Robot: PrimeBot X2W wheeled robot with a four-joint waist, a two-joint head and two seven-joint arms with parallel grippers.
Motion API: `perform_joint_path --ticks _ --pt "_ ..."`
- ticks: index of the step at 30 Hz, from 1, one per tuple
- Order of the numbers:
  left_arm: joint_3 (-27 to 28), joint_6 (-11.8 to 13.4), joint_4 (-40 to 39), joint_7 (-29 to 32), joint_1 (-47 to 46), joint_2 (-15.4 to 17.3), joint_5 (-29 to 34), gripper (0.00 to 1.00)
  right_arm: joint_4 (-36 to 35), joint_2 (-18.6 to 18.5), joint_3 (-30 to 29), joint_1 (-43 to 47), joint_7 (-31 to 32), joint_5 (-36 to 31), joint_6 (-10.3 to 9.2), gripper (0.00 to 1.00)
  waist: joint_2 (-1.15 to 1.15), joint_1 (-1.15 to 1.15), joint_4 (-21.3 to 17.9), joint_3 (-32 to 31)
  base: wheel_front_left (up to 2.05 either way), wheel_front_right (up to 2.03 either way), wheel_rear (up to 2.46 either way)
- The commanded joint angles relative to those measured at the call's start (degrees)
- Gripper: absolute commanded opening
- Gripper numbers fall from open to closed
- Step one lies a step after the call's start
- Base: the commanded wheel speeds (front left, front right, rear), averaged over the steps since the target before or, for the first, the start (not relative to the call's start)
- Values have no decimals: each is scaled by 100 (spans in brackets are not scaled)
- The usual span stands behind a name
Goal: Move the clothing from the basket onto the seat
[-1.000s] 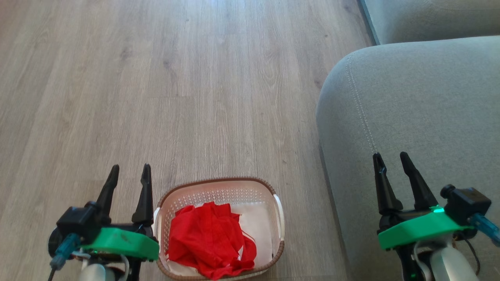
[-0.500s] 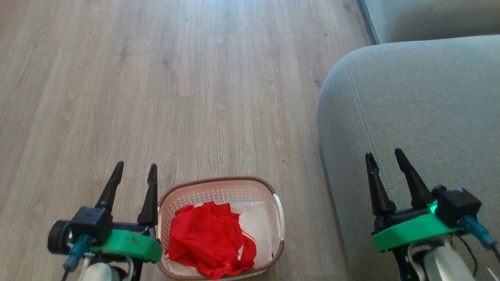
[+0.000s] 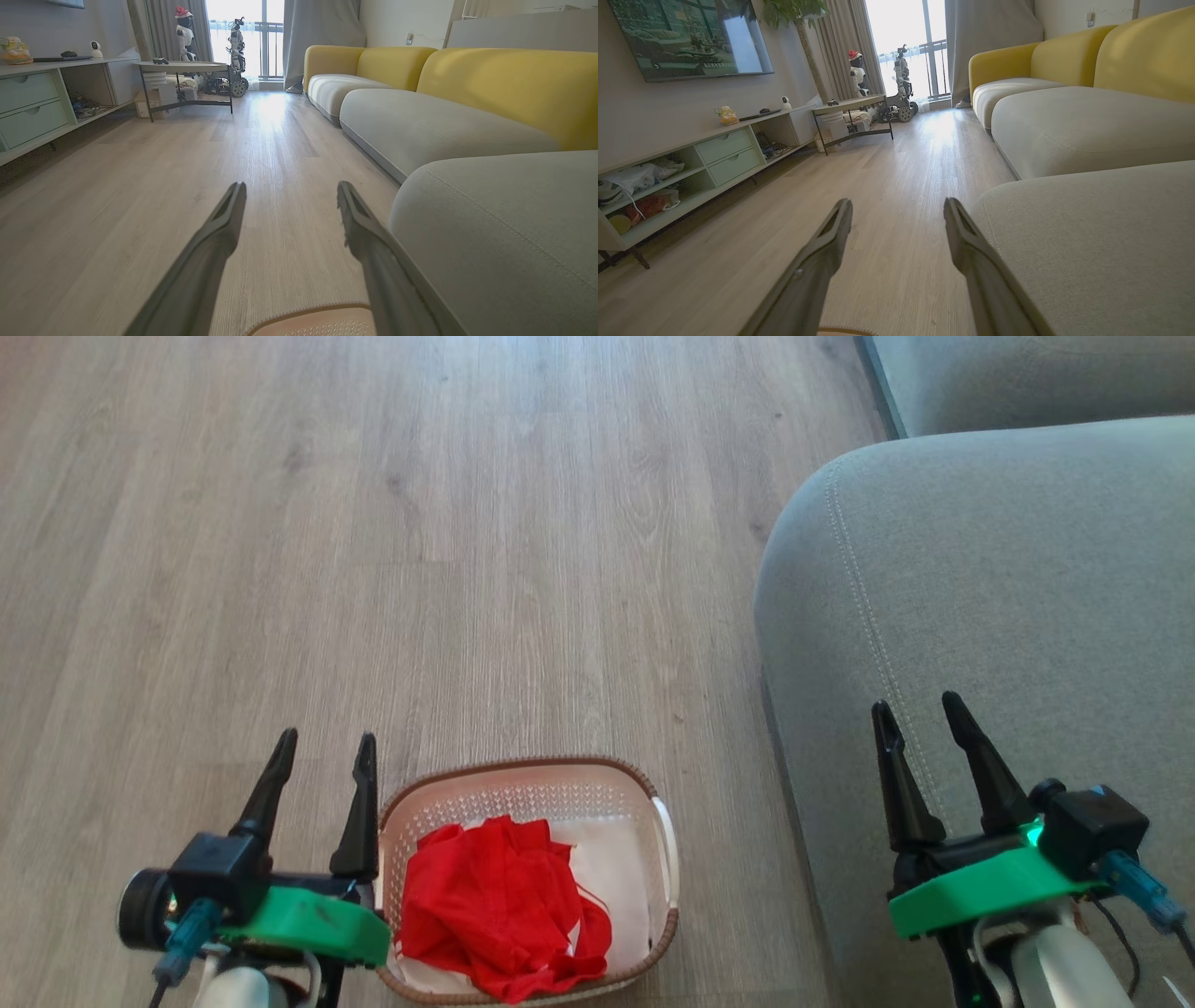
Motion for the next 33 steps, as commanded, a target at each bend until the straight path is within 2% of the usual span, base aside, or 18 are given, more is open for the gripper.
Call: perform_joint_path --ticks 1,8,18,28,33 --pt "128 1 -153 -56 -341 46 -61 100 -189 -36 140 -319 -55 10 0 100 0 0 -11 27 0 0 0" --pt "53 -19 25 -56 -511 43 -191 100 -285 -19 89 -396 -55 32 0 100 0 0 -43 262 0 0 0" --pt "-143 -33 641 -56 -1046 40 -256 100 -560 -44 22 -634 -55 56 0 100 0 0 -101 966 0 0 0" --pt "-129 -92 1917 -56 -1820 133 -319 100 -834 -106 41 -1033 -55 96 0 100 0 0 -238 1790 0 0 0" --pt "-132 -137 2841 -56 -2240 230 -473 100 -952 -96 13 -1208 -55 250 0 100 0 0 -309 2107 0 0 0"
